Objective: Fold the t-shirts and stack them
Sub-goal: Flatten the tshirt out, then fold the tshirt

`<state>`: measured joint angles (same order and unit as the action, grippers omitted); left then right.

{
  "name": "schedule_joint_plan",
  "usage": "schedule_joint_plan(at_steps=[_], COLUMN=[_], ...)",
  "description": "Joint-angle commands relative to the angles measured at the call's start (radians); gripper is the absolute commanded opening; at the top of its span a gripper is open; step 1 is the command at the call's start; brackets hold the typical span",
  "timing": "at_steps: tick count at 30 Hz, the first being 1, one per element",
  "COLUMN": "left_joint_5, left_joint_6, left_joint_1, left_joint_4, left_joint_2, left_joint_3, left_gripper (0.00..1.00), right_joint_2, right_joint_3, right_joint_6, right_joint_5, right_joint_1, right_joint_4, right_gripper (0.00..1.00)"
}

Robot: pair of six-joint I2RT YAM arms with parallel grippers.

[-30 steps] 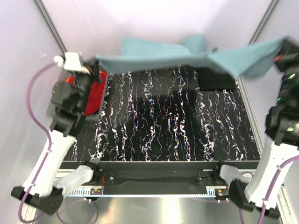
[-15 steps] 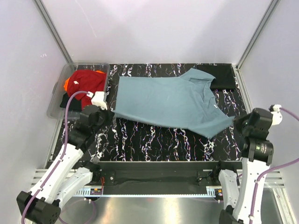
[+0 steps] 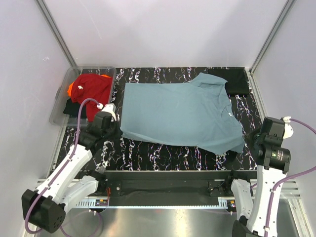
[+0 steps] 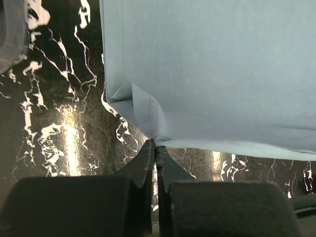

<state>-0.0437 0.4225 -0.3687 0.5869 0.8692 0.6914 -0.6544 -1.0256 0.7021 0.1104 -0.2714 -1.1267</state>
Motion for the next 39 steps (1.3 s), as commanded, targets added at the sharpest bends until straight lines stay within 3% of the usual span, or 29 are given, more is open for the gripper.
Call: schedule_joint_plan(at_steps=[1,7,15,19,22,27,39], left_joint_5=[0.021,-0.068,-0.107,-0.104,-0.088,-0.013,-0.11], left_joint_6=[0.036,0.049,0.079,0.087,0.062,-0.016,-0.139], left_joint_1=[-0.001,-0.003,-0.015,-0.015,-0.015,-0.016,-0.016], left_joint_4=[0.008,0.094,0.142,0.139,0.13,0.093,0.111], left_joint_2=[0.025,0.014,-0.019,0.032,0.099,0.272,0.488], left_joint_3=[0.031,0.053,0.043,0.048,0.069,0.131,0.269], left_gripper=[0.0,0.0,0.0,0.0,0.0,0.0,0.0], right_joint_2=[0.03,0.101,0.147,0.157,0.128,-0.037,-0.439], right_joint_3=[0.025,0.004,-0.008,0.01,0.068,0.147,0.053], right_joint_6=[-0.018,-0.032,0.003,0.004,0.022,0.051,-0.05], right_joint_5=[0.0,0.083,0.038,0.038,-0.038,-0.179,-0.124], right_joint_1=[-0.005,-0.003,-0.003,-0.005,-0.003,-0.003,-0.003], right_joint_4=[-0.076,-0.185,-0.265,-0.237,-0.118,0.114,0.35], right_gripper=[0.0,0.0,0.0,0.0,0.0,0.0,0.0])
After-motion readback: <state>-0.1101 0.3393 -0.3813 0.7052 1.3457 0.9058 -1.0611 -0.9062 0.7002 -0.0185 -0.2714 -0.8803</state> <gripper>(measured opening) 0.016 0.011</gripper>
